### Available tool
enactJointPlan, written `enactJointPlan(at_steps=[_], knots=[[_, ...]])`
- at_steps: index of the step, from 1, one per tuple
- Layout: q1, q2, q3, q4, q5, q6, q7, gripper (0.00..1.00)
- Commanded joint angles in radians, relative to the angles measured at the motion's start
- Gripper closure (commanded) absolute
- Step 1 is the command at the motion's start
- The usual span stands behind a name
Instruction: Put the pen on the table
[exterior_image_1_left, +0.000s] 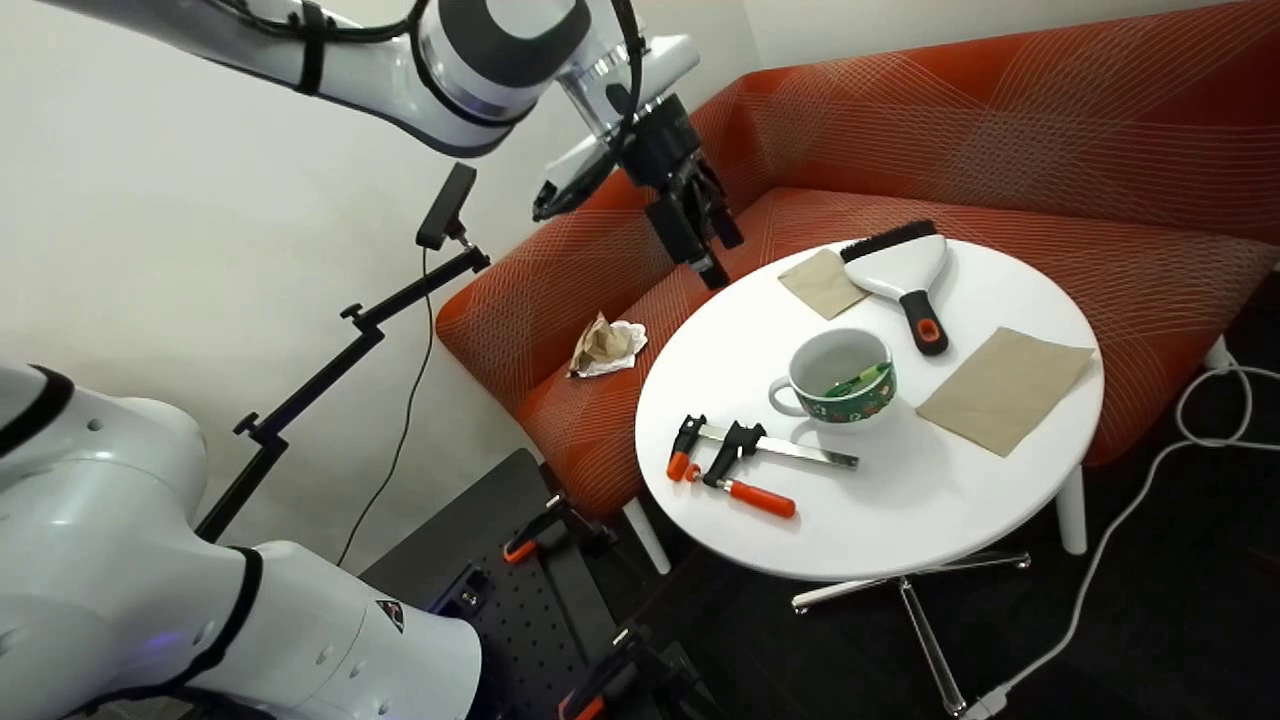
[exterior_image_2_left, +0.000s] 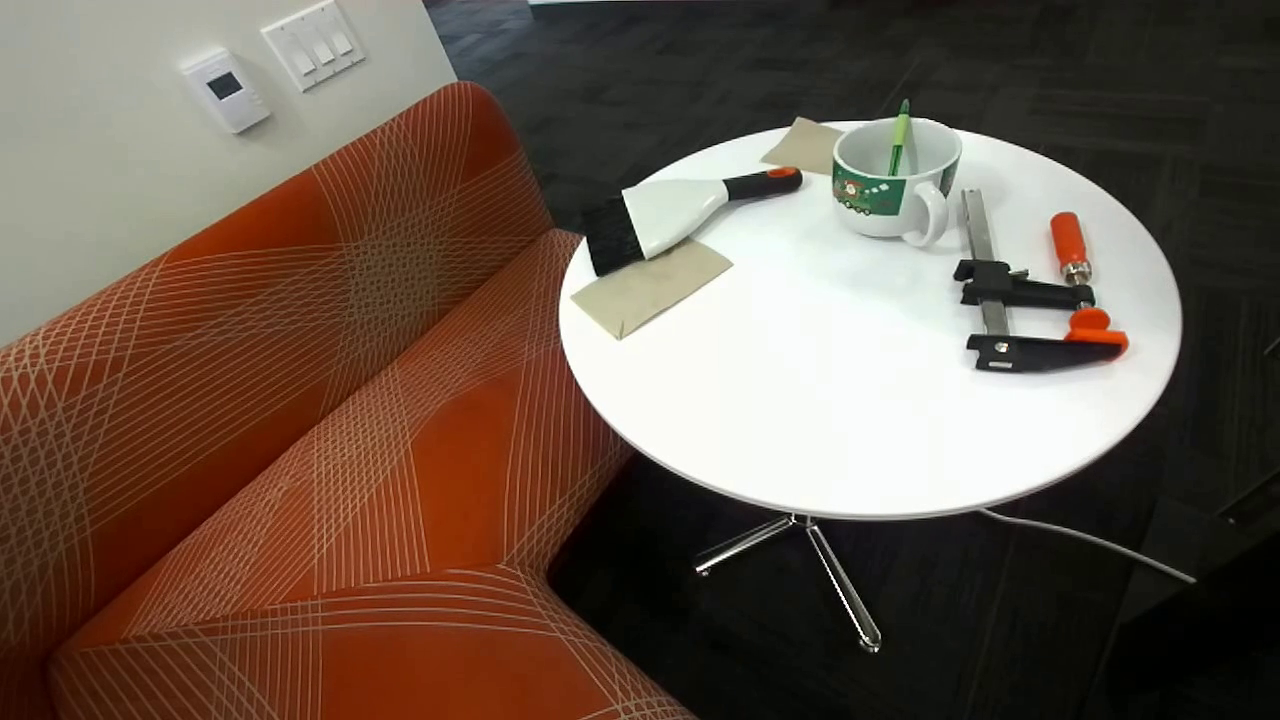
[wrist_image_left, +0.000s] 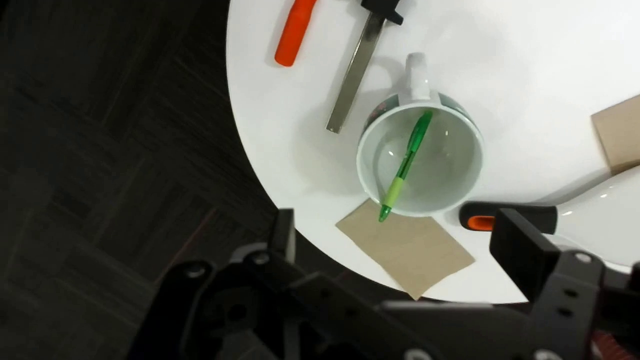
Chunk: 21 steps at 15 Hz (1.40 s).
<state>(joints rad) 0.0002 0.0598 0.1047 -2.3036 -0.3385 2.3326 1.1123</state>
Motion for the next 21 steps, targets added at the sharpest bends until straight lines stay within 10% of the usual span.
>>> enactJointPlan(at_steps=[1,14,21], knots=[[0.032,0.019,-0.036,0.001,0.003,0.002,0.025,0.00],[0.052,0.170,-0.061,0.072,0.048,0.051,0.049,0.00],[0.057,0.332,-0.126,0.103,0.101,0.282,-0.004,0.00]])
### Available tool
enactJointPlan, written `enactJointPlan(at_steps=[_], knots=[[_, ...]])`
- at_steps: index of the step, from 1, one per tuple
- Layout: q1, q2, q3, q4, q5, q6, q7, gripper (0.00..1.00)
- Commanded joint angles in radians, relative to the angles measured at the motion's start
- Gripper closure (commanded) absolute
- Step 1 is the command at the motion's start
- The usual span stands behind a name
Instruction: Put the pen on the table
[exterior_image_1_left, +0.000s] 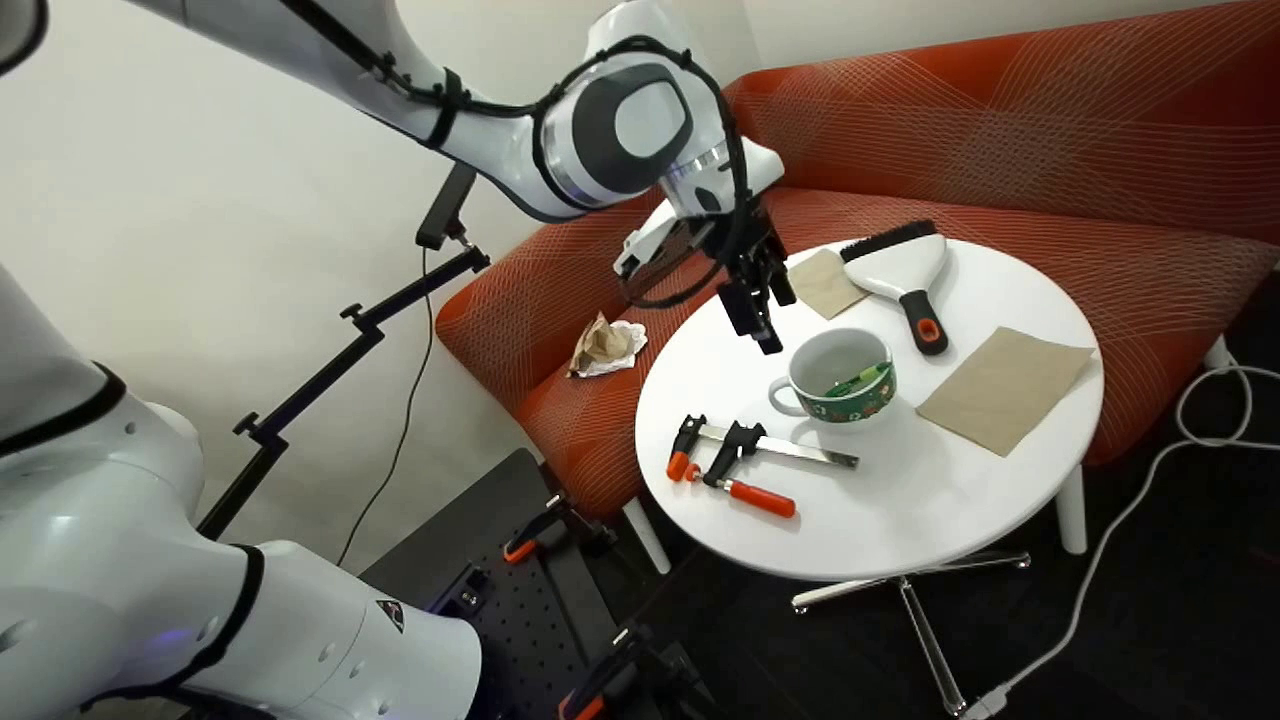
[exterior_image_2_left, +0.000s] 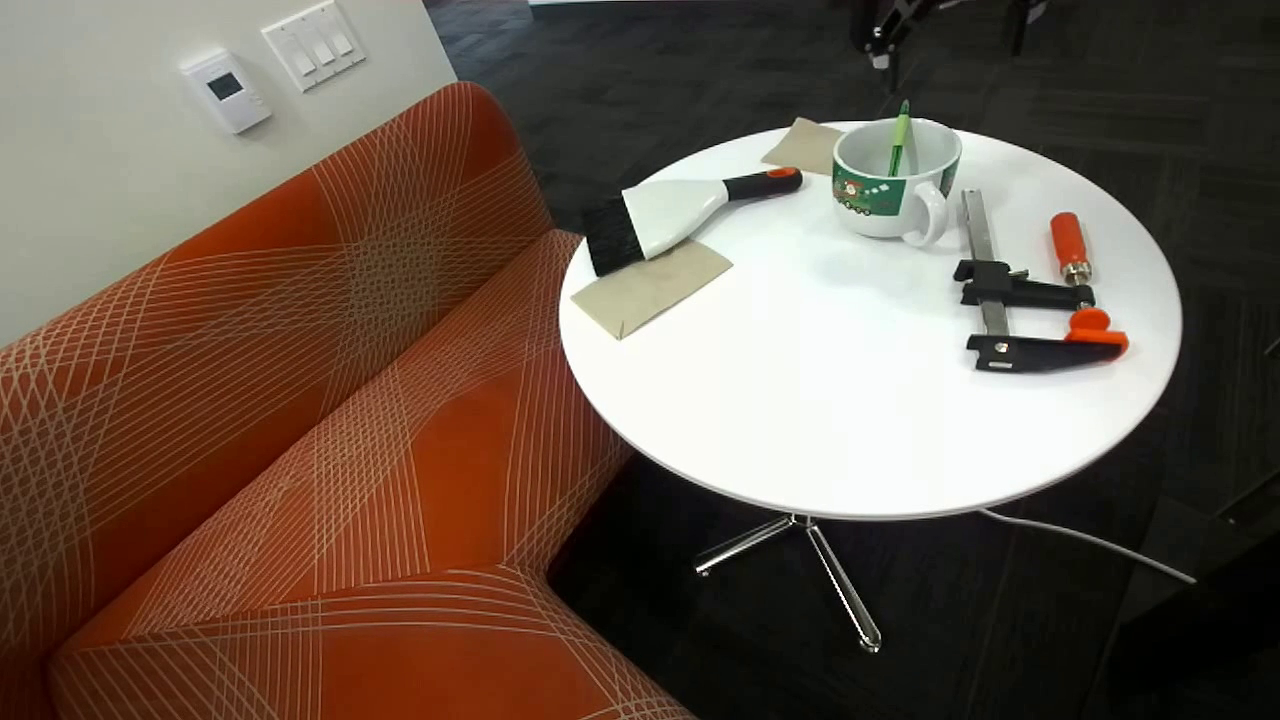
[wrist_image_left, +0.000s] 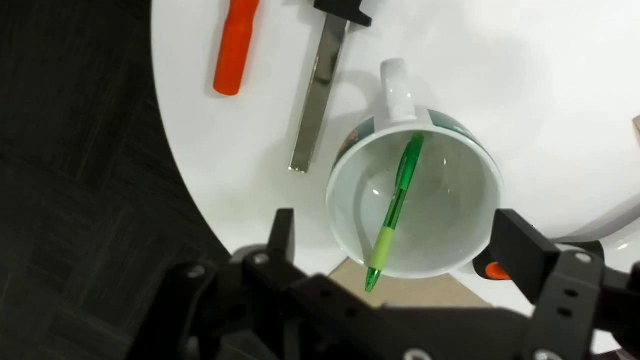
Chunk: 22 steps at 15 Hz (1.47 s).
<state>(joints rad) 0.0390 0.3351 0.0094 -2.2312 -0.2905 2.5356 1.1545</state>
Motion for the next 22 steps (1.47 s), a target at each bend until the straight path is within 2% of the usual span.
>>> enactJointPlan(at_steps=[1,3,4,6,9,12,13,14,15,18,22], knots=[[0.021,0.074,-0.038,0.033,0.070,0.109,-0.059,0.00],[0.032,0.102,-0.054,0.042,0.102,0.147,-0.073,0.00],[0.038,0.113,-0.061,0.047,0.114,0.157,-0.077,0.22],[0.056,0.132,-0.078,0.057,0.130,0.168,-0.080,0.32],[0.079,0.158,-0.100,0.081,0.145,0.165,-0.073,0.54],[0.101,0.193,-0.125,0.112,0.151,0.153,-0.061,0.58],[0.105,0.206,-0.132,0.122,0.151,0.150,-0.059,0.51],[0.110,0.221,-0.141,0.134,0.152,0.146,-0.056,0.55],[0.114,0.235,-0.147,0.145,0.155,0.143,-0.055,0.52],[0.118,0.280,-0.161,0.182,0.170,0.132,-0.057,0.51],[0.126,0.330,-0.175,0.227,0.196,0.123,-0.054,0.57]])
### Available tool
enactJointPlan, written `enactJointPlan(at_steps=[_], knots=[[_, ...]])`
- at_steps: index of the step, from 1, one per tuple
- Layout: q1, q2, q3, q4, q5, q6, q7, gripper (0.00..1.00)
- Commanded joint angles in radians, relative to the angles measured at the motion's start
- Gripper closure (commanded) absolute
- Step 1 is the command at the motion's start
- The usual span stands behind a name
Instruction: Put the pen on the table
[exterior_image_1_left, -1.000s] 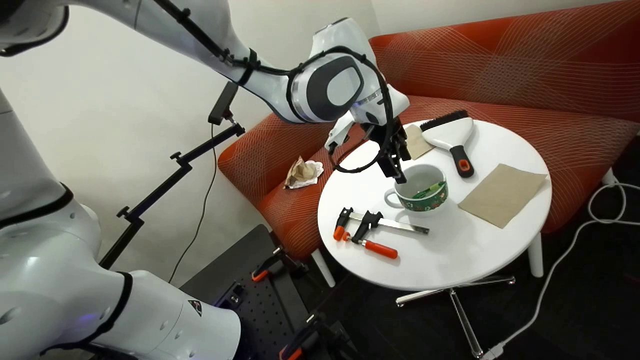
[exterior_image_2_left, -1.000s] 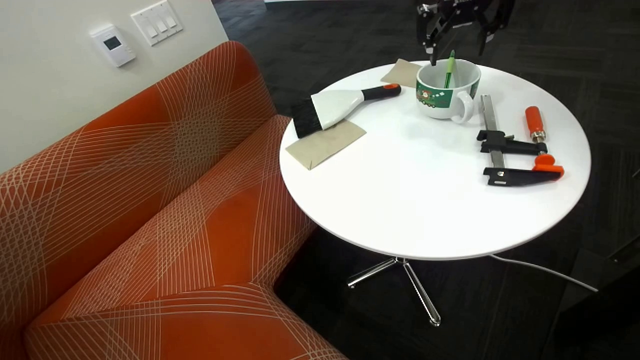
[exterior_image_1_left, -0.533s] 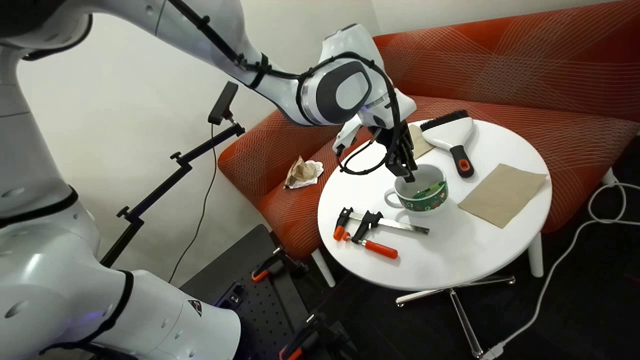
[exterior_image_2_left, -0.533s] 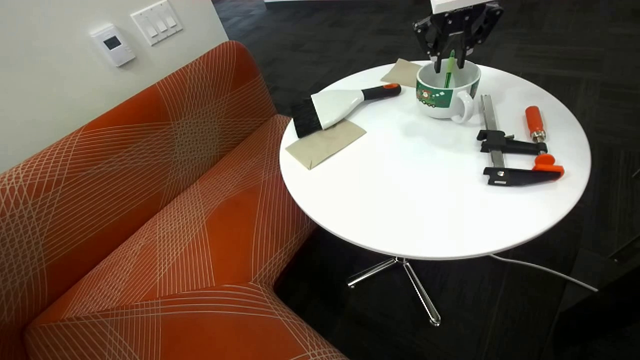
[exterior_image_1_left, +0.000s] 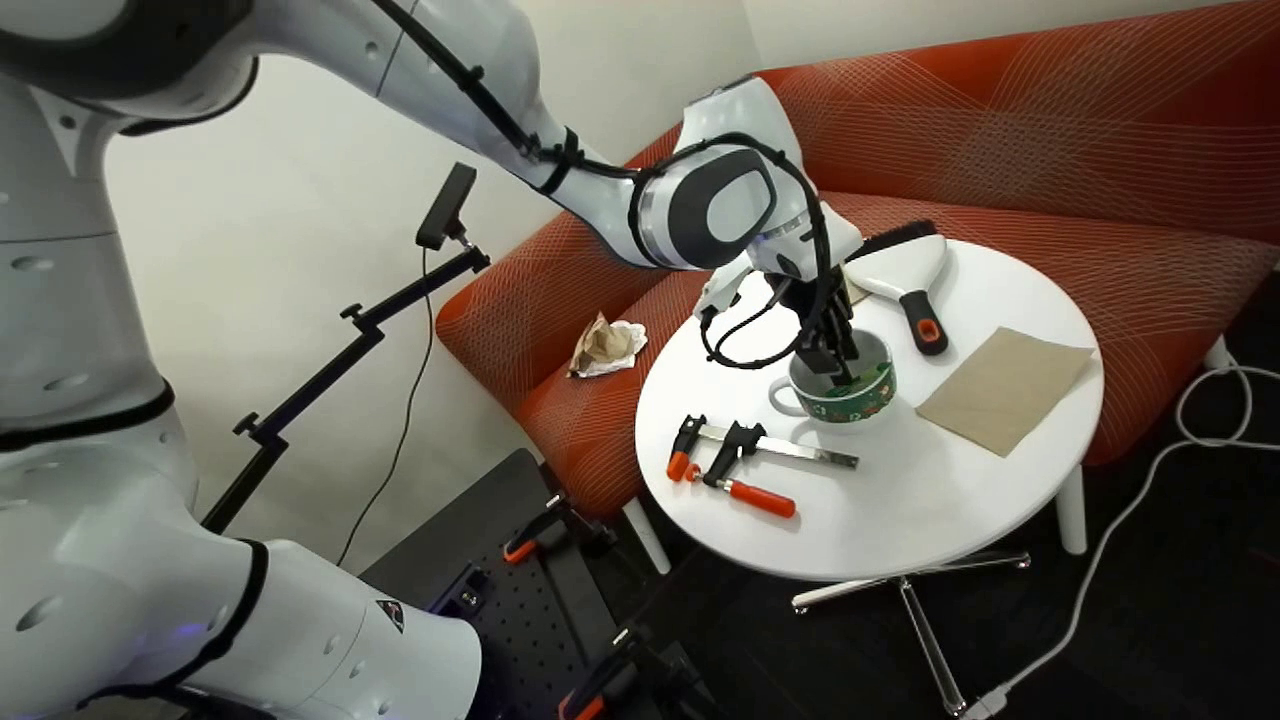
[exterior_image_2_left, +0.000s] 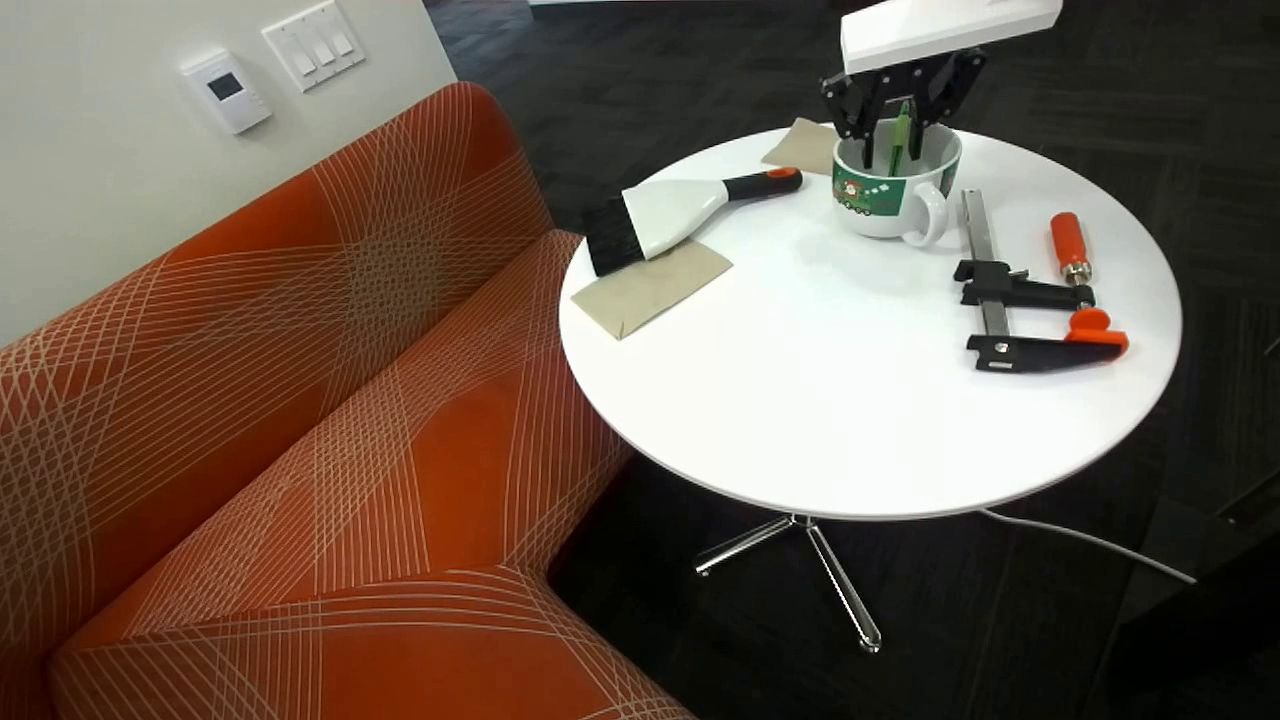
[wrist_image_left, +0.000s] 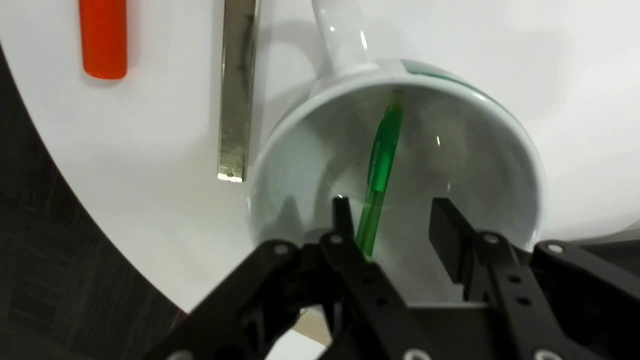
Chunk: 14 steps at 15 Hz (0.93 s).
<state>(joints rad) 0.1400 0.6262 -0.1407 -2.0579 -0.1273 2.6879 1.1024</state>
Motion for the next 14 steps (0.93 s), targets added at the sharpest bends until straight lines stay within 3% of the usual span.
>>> enactJointPlan(at_steps=[1,2,3,5,14], knots=[[0.028,0.049,-0.030,0.063,0.035,-0.031,-0.001,0.60],[0.034,0.057,-0.037,0.071,0.036,-0.032,0.004,0.67],[0.041,0.062,-0.045,0.074,0.035,-0.030,0.009,0.87],[0.070,0.055,-0.074,0.063,0.019,-0.024,0.029,1.00],[0.275,-0.155,-0.250,-0.135,-0.145,0.004,0.184,0.97]])
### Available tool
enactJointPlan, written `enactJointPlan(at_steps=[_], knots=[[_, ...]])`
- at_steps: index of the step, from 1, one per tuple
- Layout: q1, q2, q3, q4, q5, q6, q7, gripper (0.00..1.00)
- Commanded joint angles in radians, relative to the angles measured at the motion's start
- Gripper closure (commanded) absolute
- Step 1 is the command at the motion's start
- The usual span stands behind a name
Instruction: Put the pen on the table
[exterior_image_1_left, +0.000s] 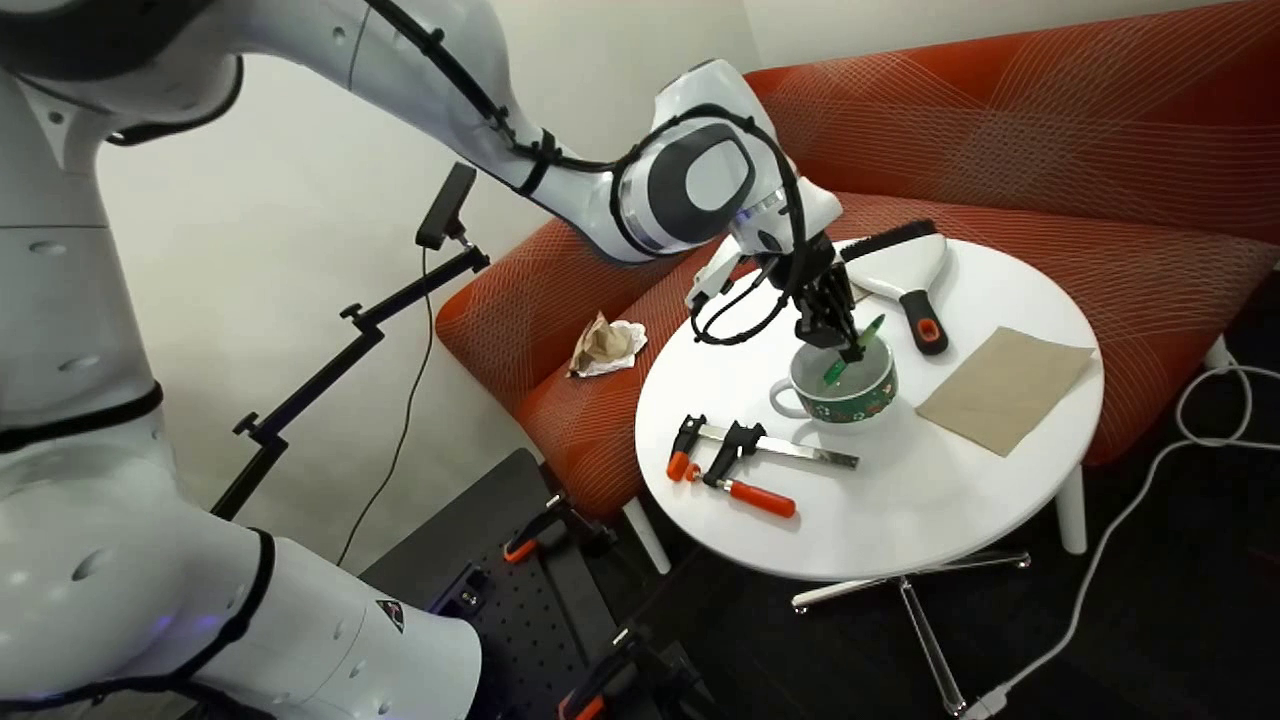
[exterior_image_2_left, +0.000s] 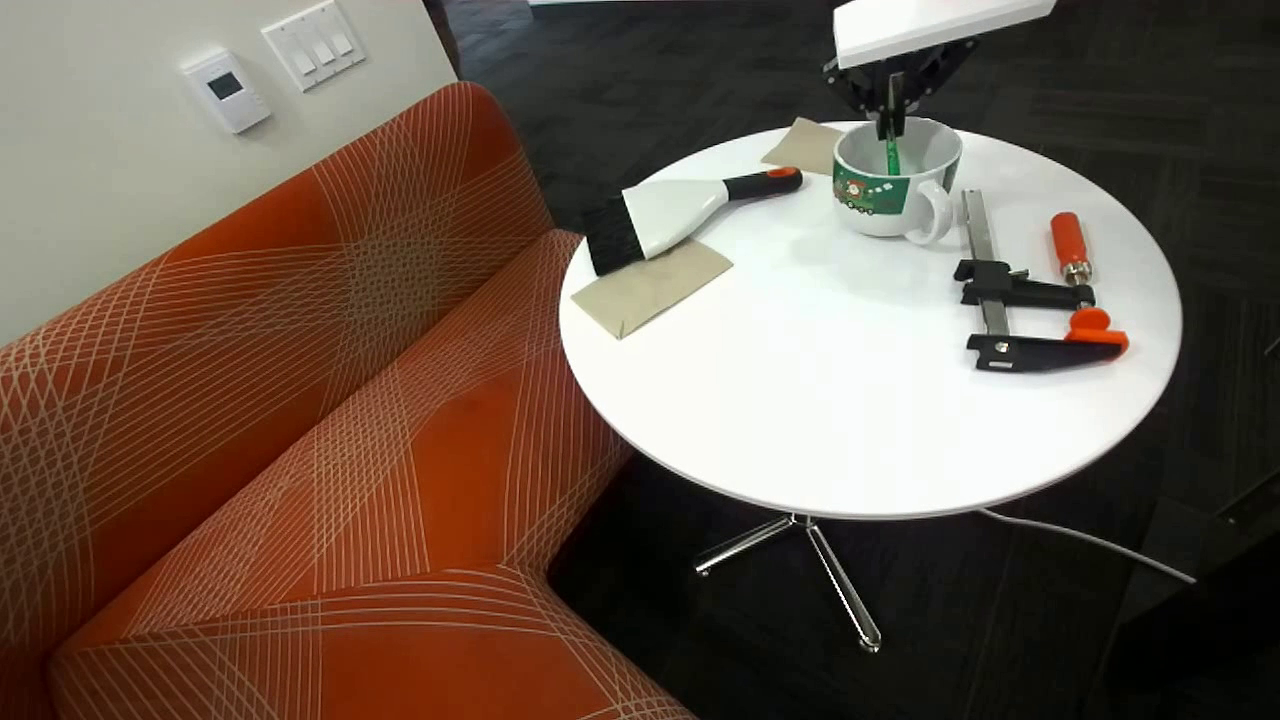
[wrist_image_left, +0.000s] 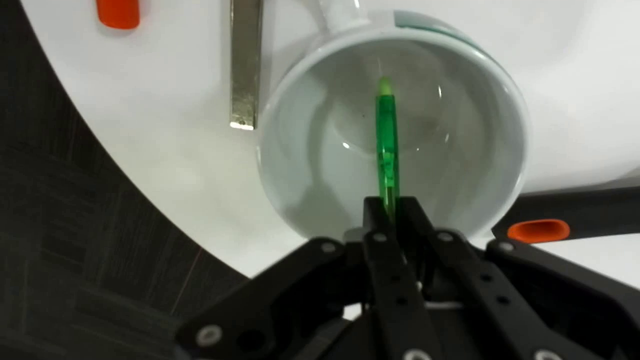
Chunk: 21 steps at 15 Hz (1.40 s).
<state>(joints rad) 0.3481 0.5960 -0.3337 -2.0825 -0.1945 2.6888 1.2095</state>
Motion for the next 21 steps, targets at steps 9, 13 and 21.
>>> enactJointPlan(at_steps=[9,13,21], knots=[[-0.073,-0.360,0.042,-0.167,-0.261,-0.226,-0.037,0.97],[-0.185,-0.314,0.114,-0.095,-0.243,-0.341,-0.197,0.97],[-0.306,-0.151,0.179,-0.020,-0.155,-0.279,-0.508,0.97]])
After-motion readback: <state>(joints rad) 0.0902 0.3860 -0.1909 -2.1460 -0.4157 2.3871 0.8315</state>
